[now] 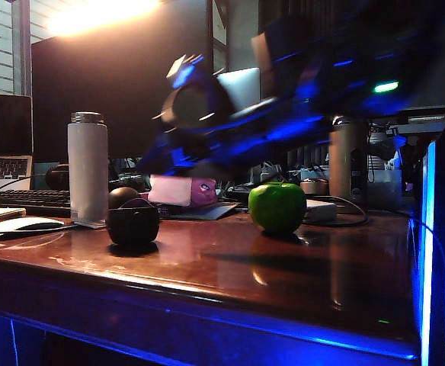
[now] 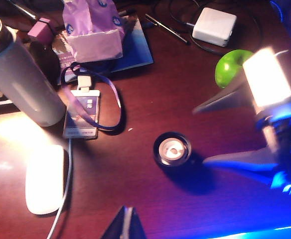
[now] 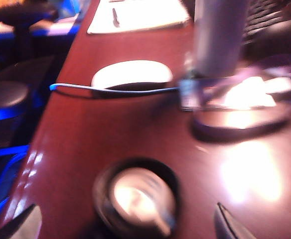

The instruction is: Stack the black thermos bottle cap from the table onto the green apple.

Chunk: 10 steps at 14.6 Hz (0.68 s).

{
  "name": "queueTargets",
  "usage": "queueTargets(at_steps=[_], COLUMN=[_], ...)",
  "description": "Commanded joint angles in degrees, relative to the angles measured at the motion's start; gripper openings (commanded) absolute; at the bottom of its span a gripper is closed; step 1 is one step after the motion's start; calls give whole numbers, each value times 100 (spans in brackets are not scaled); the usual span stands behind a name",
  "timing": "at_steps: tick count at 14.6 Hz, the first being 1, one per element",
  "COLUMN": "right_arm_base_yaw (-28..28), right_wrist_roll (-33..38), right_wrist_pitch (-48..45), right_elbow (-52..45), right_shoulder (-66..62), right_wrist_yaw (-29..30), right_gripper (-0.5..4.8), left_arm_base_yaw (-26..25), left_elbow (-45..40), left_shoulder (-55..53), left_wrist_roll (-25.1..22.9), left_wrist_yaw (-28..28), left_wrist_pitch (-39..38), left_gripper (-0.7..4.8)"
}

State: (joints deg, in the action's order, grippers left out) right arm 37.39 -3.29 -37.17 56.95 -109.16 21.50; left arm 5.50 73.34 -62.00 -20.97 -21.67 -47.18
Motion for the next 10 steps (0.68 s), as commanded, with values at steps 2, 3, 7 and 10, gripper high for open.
queueTargets(at_steps=[2, 3, 7, 10], right_arm_base_yaw=[369, 446, 516, 520], right_wrist_roll=[-149, -146, -74, -79], right_wrist_pitch=[800, 831, 977, 1425], right_elbow=[813, 966, 1202, 1519], right_shoulder=[-426, -540, -796, -938], right_wrist_yaw=[-573, -758, -1401, -1392], right_gripper=[479, 479, 479, 479], left_arm_base_yaw=[-2, -2, -2, -2], left_elbow=[17, 17, 17, 17], left_shoulder=[9, 9, 7, 7], left_wrist_roll=[-2, -4, -4, -4], left_wrist_yaw=[-17, -17, -20, -17], left_wrist_pitch=[76, 76, 74, 74], left_gripper=[-5, -5, -5, -5])
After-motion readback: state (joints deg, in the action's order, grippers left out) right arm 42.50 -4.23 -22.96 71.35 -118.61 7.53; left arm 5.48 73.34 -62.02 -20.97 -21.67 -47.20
